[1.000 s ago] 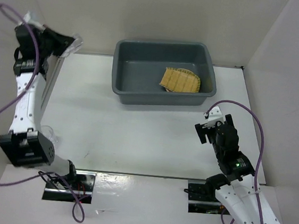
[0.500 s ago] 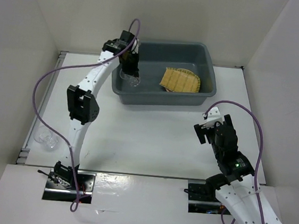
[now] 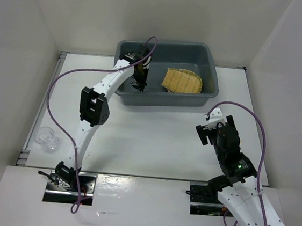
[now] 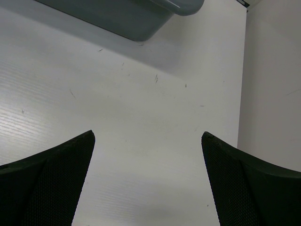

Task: Place the mixed dishes into the plastic bin

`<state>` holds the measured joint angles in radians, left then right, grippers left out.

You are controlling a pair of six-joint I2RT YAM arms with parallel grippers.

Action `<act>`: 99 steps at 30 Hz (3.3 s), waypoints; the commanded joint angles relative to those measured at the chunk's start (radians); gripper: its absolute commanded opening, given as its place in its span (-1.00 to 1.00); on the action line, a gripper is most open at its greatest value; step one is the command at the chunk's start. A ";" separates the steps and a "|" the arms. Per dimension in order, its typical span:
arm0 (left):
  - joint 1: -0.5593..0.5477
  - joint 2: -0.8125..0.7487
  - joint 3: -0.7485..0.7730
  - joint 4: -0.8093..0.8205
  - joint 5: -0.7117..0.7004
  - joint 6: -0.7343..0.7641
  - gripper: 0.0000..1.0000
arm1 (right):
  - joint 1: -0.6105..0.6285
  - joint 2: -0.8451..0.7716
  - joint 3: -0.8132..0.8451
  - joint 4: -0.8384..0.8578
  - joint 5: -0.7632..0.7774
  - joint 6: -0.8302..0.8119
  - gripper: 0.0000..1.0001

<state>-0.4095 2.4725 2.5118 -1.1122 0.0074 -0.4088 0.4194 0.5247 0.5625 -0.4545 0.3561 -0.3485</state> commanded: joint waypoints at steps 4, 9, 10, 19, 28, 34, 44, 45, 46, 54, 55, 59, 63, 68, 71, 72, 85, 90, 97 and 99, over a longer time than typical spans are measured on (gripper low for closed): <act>0.011 -0.056 0.044 -0.024 -0.049 0.022 0.35 | 0.010 -0.006 -0.004 0.063 0.009 0.014 0.97; 0.002 -0.203 0.193 -0.061 -0.397 -0.042 0.97 | 0.010 -0.006 -0.004 0.063 0.009 0.014 0.97; -0.011 -0.234 0.235 -0.107 -0.509 -0.073 0.99 | 0.010 -0.006 -0.004 0.063 0.009 0.014 0.97; 0.265 -1.048 -0.631 0.010 -0.855 -0.631 0.99 | 0.010 -0.025 -0.004 0.063 0.009 0.014 0.97; 0.595 -1.224 -1.343 -0.074 -0.705 -0.791 0.99 | 0.019 -0.006 -0.004 0.063 -0.003 0.014 0.97; 0.724 -1.244 -1.430 0.006 -0.606 -0.722 0.99 | 0.019 -0.006 -0.004 0.063 -0.003 0.014 0.97; 0.797 -1.183 -1.482 0.120 -0.517 -0.631 0.99 | 0.019 0.003 -0.004 0.063 -0.003 0.014 0.97; 0.798 -1.167 -1.483 0.133 -0.508 -0.612 0.99 | 0.019 0.003 -0.004 0.063 -0.003 0.014 0.97; 0.808 -1.156 -1.495 0.162 -0.498 -0.602 0.99 | 0.019 0.003 -0.004 0.063 -0.003 0.014 0.97; 0.850 -1.021 -1.513 0.271 -0.417 -0.509 0.95 | 0.019 0.003 -0.004 0.054 -0.003 0.014 0.97; 0.850 -1.008 -1.513 0.272 -0.391 -0.498 0.89 | 0.019 0.003 -0.004 0.054 -0.003 0.014 0.97; 0.850 -0.997 -1.481 0.287 -0.366 -0.487 -0.42 | 0.019 -0.006 -0.013 0.054 -0.003 0.014 0.97; 0.850 -0.997 -1.310 0.220 -0.345 -0.527 -1.00 | 0.019 -0.015 -0.013 0.054 -0.003 0.014 0.97; 0.850 -1.136 -1.121 0.296 -0.192 -0.625 -1.00 | 0.019 -0.003 -0.013 0.054 -0.003 0.014 0.97; 0.804 -1.187 -1.078 0.542 -0.045 -0.611 -1.00 | 0.019 0.008 -0.013 0.054 -0.003 0.014 0.97; 0.787 -1.201 -1.103 0.742 0.047 -0.631 -1.00 | 0.019 0.008 -0.013 0.054 -0.003 0.014 0.97; 0.244 -0.162 0.377 0.076 0.133 0.033 -1.00 | 0.019 0.026 -0.013 0.063 0.015 0.014 0.97; 0.123 -0.005 0.426 0.068 -0.023 0.054 -1.00 | 0.019 0.026 -0.013 0.063 0.015 0.014 0.97; 0.008 0.164 0.510 0.048 -0.202 0.065 -1.00 | 0.019 0.026 -0.013 0.063 0.024 0.014 0.97; 0.008 0.202 0.545 0.038 -0.239 0.053 -1.00 | 0.019 0.026 -0.013 0.063 0.024 0.014 0.97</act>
<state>-0.4152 2.6816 2.9513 -1.0851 -0.1074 -0.3805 0.4297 0.5491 0.5503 -0.4484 0.3607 -0.3485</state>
